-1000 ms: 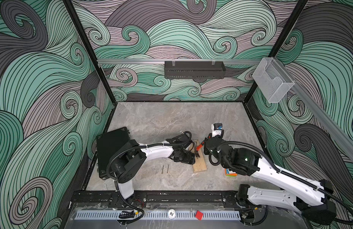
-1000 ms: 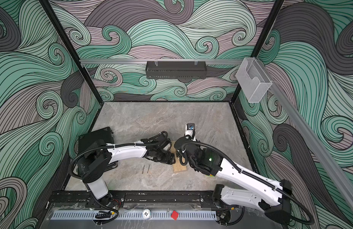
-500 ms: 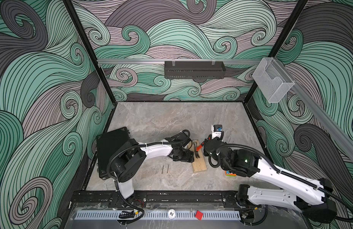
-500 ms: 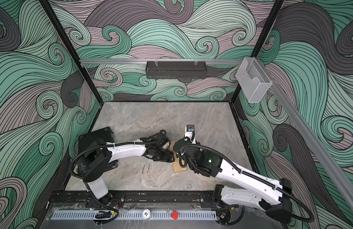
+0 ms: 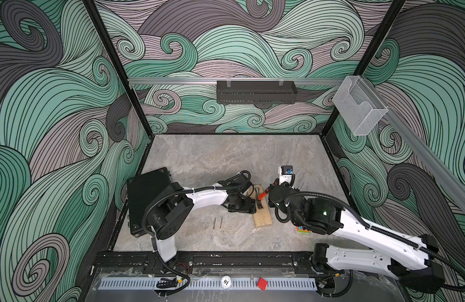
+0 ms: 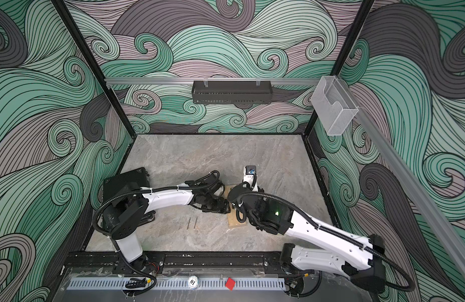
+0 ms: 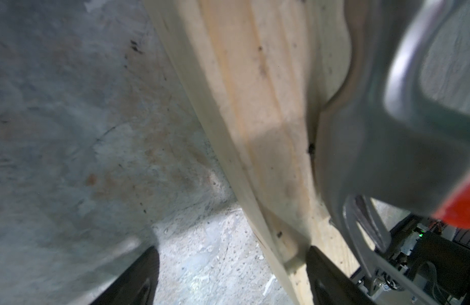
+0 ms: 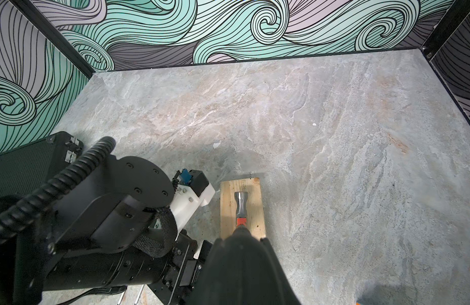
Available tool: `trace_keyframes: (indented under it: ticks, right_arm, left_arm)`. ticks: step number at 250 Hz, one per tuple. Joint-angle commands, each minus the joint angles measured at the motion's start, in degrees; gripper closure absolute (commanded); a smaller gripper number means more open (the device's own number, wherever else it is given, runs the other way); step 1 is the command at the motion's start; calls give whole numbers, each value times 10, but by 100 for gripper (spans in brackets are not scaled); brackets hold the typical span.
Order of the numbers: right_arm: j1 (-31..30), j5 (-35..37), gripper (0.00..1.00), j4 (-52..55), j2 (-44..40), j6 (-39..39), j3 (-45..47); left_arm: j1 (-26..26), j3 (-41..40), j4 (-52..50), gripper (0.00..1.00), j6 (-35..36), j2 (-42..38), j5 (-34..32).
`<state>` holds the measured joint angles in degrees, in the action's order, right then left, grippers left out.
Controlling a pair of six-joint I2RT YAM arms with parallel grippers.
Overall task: Use a claw hammer to pull out a nail
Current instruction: Remove the nail from the mounting plate.
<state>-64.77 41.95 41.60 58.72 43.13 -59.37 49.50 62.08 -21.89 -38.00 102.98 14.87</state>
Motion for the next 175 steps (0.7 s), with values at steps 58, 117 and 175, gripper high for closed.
trace_keyframes:
  ticks: [58, 117, 175]
  right_arm:
    - [-24, 19, 99, 16, -12, 14, -3]
    - [-20, 29, 98, 28, -7, -4, -28]
    - [14, -17, 98, 42, 10, -21, -56]
  left_arm:
    - [-5, 4, -42, 16, 2, 24, -25]
    - [-5, 8, -53, 16, 4, 35, -29]
    - [-5, 13, -67, 16, 8, 41, -40]
